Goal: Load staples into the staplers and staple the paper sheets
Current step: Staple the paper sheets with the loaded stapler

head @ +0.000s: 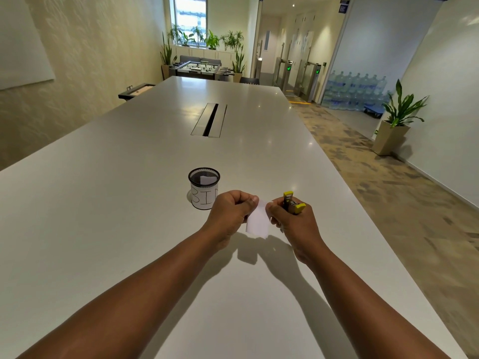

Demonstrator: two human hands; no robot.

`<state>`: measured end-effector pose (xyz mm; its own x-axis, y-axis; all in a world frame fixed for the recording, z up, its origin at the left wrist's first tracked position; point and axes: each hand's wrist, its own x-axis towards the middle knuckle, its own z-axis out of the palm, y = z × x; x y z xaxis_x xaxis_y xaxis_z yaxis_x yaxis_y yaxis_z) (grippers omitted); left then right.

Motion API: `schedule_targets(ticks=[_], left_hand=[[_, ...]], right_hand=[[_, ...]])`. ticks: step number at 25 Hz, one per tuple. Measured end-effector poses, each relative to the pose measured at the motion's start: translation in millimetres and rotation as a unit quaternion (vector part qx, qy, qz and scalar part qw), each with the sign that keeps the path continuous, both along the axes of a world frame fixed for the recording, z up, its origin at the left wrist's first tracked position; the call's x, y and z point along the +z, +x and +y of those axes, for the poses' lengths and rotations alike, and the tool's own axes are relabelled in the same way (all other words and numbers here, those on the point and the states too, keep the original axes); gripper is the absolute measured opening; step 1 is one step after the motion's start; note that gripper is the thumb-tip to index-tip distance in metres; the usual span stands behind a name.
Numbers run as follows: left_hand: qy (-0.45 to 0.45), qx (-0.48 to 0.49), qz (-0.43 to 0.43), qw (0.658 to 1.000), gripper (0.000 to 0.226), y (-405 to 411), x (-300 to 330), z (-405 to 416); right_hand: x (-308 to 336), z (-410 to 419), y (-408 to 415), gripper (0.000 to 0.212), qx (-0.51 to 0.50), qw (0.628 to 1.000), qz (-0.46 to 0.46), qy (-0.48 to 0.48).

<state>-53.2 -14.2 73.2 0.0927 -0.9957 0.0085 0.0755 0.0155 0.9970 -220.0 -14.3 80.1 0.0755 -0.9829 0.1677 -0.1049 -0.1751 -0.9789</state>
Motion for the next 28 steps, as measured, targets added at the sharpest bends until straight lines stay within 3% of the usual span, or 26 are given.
schedule_targets(ticks=[5, 10, 12, 18, 21, 25, 28], left_hand=[[-0.044, -0.021, -0.12, 0.992, 0.019, 8.6, 2.2, -1.1], [-0.047, -0.025, -0.113, 0.992, 0.025, 5.9, -2.9, 2.5], [-0.048, -0.036, -0.147, 0.987, 0.033, 5.4, -6.5, 1.4], [-0.104, 0.047, -0.292, 0.95, 0.047, 1.7, -17.9, 2.9], [-0.137, 0.059, -0.292, 0.945, 0.053, 3.1, -21.9, 4.8], [-0.124, -0.007, -0.254, 0.959, 0.039, 8.2, -29.1, 3.9], [-0.146, 0.01, -0.267, 0.952, 0.037, 8.6, -32.3, 5.9]], right_hand=[[4.1, 2.9, -3.0, 0.02, 0.047, 0.998, 0.049, 0.014], [2.3, 1.0, -0.2, 0.018, 0.008, 0.998, 0.06, -0.01], [-1.1, 1.2, 0.8, 0.016, -0.011, 0.997, 0.074, -0.026], [-7.7, 1.6, 5.0, 0.017, -0.013, 1.0, 0.022, -0.007], [-9.5, 1.3, 4.8, 0.015, -0.007, 1.0, 0.0, 0.003], [-11.6, -4.6, 2.5, 0.014, -0.039, 0.999, -0.033, 0.014], [-14.7, -7.4, 1.8, 0.015, -0.047, 0.998, -0.037, 0.018]])
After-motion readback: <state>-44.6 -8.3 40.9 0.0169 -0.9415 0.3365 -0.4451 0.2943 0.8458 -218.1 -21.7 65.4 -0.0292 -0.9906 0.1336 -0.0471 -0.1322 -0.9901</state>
